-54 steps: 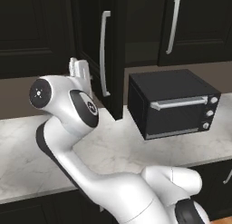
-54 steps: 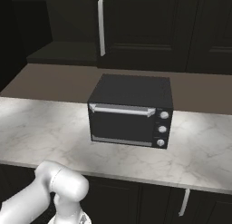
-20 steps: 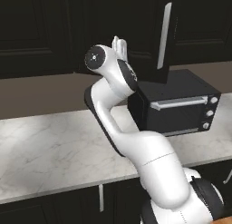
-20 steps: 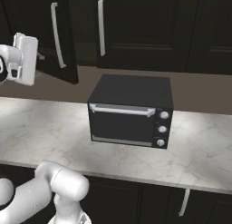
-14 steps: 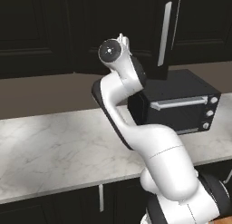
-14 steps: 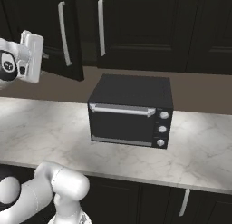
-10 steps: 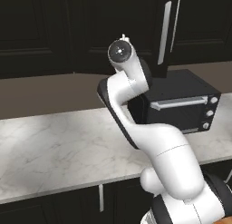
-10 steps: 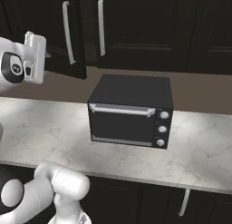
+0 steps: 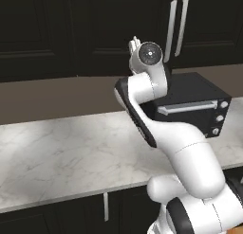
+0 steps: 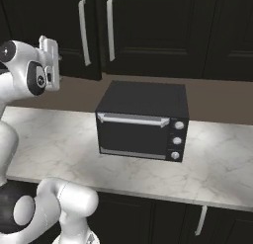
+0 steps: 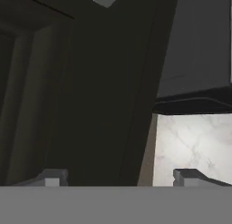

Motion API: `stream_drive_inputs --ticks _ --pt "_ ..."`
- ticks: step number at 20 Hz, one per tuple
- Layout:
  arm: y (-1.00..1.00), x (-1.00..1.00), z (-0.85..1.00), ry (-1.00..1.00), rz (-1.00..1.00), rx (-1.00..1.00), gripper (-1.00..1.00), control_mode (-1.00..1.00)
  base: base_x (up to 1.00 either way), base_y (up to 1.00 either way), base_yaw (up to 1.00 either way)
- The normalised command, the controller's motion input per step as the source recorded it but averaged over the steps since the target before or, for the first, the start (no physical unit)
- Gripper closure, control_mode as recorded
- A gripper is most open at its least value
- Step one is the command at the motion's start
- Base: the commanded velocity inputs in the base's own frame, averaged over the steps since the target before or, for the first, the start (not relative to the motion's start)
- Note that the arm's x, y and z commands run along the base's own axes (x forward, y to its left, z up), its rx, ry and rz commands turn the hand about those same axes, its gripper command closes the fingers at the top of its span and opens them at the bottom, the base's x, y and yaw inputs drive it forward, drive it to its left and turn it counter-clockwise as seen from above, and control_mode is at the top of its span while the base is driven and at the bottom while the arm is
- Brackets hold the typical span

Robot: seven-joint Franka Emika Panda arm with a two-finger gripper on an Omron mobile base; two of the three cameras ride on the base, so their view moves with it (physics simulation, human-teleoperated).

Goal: Close all open cabinet doors.

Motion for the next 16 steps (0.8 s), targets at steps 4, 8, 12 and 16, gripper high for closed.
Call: stream_drive_inputs --ticks 4,8,12,16 --pt "-0.24 0.64 -0.22 0.21 0.15 0.01 -1.0 -1.0 0.0 0.0 0.0" --pt "-0.15 0.47 -0.24 0.11 0.15 0.0 -1.0 -1.0 0.0 0.0 0.0" --pt "-0.08 0.21 -0.16 0.07 0.13 0.0 -1.0 -1.0 0.0 0.0 0.0" --pt "-0.08 0.04 -0.23 0.09 0.14 0.0 -1.0 -1.0 0.0 0.0 0.0"
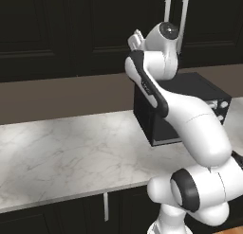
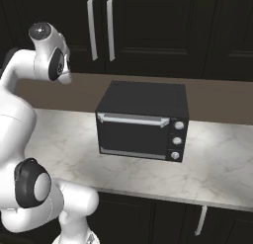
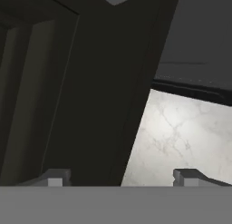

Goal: Close all open cabinet doors.

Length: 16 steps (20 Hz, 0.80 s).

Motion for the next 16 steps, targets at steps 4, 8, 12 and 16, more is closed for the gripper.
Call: stream_drive_inputs --ticks 4,8,12,16 --pt "-0.18 -0.41 -0.11 0.03 0.3 0.0 -1.0 -1.0 0.0 0.0 0.0" --pt "-0.13 -0.56 -0.03 0.0 0.31 -0.02 -1.0 -1.0 0.0 0.0 0.0" --pt "-0.1 -0.57 -0.09 0.0 0.26 -0.1 -1.0 -1.0 0.0 0.0 0.0" --pt "-0.02 -0.49 -0.16 0.04 0.12 -0.26 -1.0 -1.0 0.0 0.0 0.0"
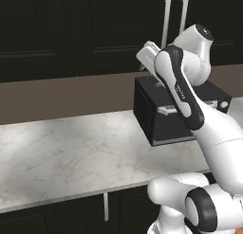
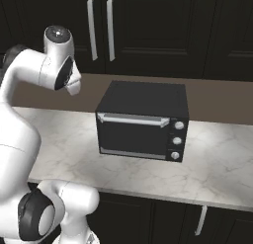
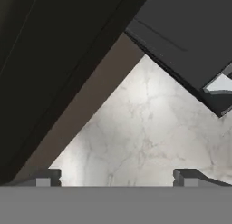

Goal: Close all open cabinet doors.

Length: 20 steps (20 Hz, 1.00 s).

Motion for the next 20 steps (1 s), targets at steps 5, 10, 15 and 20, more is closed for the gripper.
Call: stream_drive_inputs --ticks 5,10,15,20 --pt "-0.05 -0.46 -0.2 0.04 0.27 -0.38 -1.0 -1.0 0.0 0.0 0.0" --pt "-0.19 -0.53 -0.25 0.0 0.18 -0.2 -1.0 -1.0 0.0 0.0 0.0" --pt "-0.16 -0.44 -0.31 0.0 0.24 -0.16 -1.0 -1.0 0.0 0.0 0.0" --pt "-0.06 -0.36 -0.36 0.0 0.16 -0.11 -1.0 -1.0 0.0 0.0 0.0"
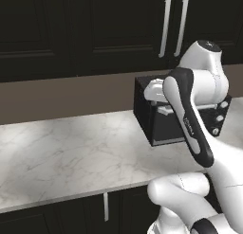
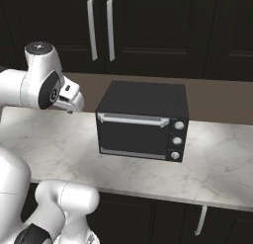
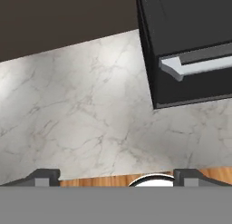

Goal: Close all open cabinet doors.

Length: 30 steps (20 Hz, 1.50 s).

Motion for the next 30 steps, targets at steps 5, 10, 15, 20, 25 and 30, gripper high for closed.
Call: stream_drive_inputs --ticks 5,10,15,20,25,30 --pt "0.0 -0.28 -0.34 0.0 0.14 -0.13 -1.0 -1.0 0.0 0.0 0.0" --pt "0.0 -0.09 -0.15 0.0 0.03 -0.08 -1.0 -1.0 0.0 0.0 0.0" --pt "0.0 0.0 0.0 0.0 0.0 0.0 -1.0 -1.0 0.0 0.0 0.0" --pt "0.0 0.0 0.0 0.0 0.0 0.0 -1.0 -1.0 0.0 0.0 0.0" --pt "0.0 0.0 0.0 0.0 0.0 0.0 -1.0 -1.0 0.0 0.0 0.0" --pt "0.0 0.0 0.0 0.0 0.0 0.0 -1.0 -1.0 0.0 0.0 0.0"
